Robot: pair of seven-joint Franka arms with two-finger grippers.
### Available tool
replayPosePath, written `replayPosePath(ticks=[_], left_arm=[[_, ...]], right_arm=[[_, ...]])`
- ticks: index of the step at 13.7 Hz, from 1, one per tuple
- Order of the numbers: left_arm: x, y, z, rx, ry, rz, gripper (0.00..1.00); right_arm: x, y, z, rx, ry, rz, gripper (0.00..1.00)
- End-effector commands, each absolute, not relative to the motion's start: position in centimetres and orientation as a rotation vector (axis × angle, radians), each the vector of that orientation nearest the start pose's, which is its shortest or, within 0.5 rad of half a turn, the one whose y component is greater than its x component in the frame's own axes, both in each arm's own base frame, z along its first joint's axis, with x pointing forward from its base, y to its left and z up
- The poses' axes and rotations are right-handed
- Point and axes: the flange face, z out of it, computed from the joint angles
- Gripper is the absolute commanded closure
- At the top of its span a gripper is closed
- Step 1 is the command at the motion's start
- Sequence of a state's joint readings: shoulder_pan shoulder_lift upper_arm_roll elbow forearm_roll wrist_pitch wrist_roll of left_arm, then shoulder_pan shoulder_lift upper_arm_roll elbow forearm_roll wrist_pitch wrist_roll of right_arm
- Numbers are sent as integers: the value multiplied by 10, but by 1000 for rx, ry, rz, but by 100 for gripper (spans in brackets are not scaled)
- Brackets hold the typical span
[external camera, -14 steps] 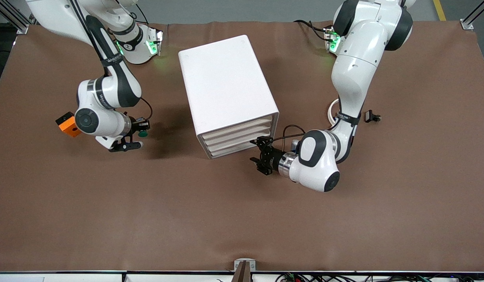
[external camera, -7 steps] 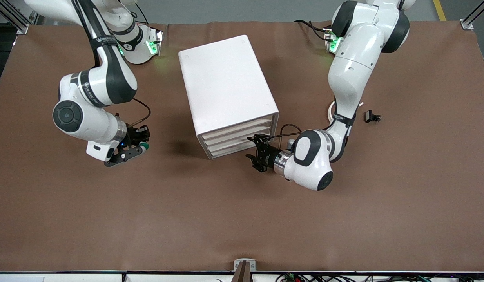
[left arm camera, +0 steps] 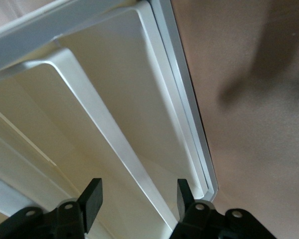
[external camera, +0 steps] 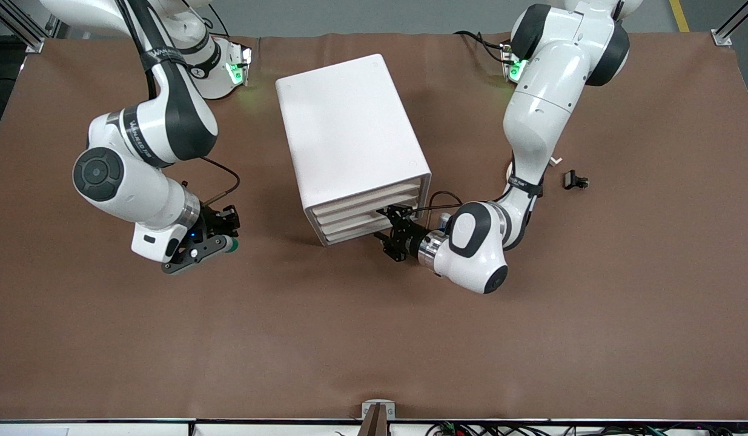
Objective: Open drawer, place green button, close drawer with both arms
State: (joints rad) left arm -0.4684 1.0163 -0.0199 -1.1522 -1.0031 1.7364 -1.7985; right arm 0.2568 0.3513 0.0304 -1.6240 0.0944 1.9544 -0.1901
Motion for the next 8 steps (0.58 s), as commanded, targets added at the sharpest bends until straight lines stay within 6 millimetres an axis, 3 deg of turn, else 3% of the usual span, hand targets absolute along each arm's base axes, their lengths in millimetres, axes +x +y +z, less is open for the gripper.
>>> replayPosePath(ticks=[1, 4, 8], left_arm=[[609, -417, 180, 1762, 2010, -1617, 36], [611, -410, 173, 1749, 2020, -1633, 36], [620, -394, 167, 1694, 2016, -1670, 36]], right_arm=[[649, 202, 422, -2969, -704, 9, 100], [655, 220, 422, -2989, -770, -26, 100], [672, 223, 430, -3029, -824, -92, 100]])
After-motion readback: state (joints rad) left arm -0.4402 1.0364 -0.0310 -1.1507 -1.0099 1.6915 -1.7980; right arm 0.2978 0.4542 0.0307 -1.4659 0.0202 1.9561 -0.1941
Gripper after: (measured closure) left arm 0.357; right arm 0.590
